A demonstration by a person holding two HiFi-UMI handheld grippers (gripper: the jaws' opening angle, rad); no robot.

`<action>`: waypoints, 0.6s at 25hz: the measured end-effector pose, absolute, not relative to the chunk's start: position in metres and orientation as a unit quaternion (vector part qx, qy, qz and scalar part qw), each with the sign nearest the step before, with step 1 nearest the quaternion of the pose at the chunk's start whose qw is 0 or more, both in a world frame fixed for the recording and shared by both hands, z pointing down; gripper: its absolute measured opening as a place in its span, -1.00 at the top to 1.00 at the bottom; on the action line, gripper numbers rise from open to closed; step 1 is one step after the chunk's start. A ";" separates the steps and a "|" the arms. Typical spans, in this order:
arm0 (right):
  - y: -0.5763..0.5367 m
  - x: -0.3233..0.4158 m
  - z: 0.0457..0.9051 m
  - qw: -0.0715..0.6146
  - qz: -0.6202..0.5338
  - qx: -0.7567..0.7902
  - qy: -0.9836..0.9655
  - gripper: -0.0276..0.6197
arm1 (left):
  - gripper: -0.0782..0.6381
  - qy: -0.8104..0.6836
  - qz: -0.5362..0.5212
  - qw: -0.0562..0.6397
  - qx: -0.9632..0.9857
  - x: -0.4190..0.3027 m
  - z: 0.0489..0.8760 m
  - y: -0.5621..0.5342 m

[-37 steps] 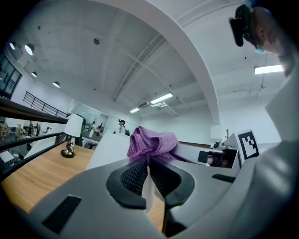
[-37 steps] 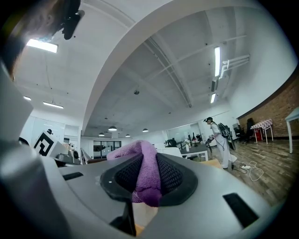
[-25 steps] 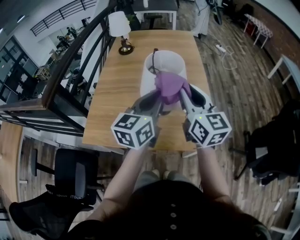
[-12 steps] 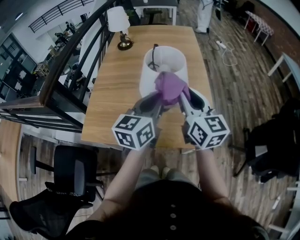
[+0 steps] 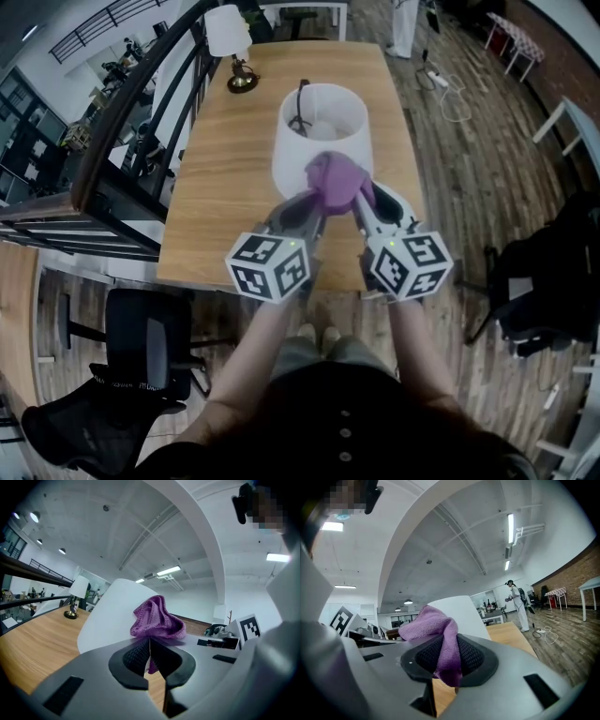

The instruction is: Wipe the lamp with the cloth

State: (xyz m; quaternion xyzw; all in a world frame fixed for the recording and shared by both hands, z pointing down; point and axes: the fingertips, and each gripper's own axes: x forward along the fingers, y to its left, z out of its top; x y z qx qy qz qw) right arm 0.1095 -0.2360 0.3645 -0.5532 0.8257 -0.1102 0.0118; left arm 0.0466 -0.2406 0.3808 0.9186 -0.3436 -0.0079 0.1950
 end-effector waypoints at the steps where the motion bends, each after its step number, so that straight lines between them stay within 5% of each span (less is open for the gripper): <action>1: -0.235 0.110 0.368 0.010 -0.113 -0.553 0.825 0.67 | 0.75 -0.343 -0.006 0.198 0.918 0.047 0.383 -0.239; 15: -0.225 0.109 0.412 -0.019 -0.158 -0.553 0.818 0.68 | 0.75 -0.340 0.032 0.236 0.910 0.051 0.427 -0.228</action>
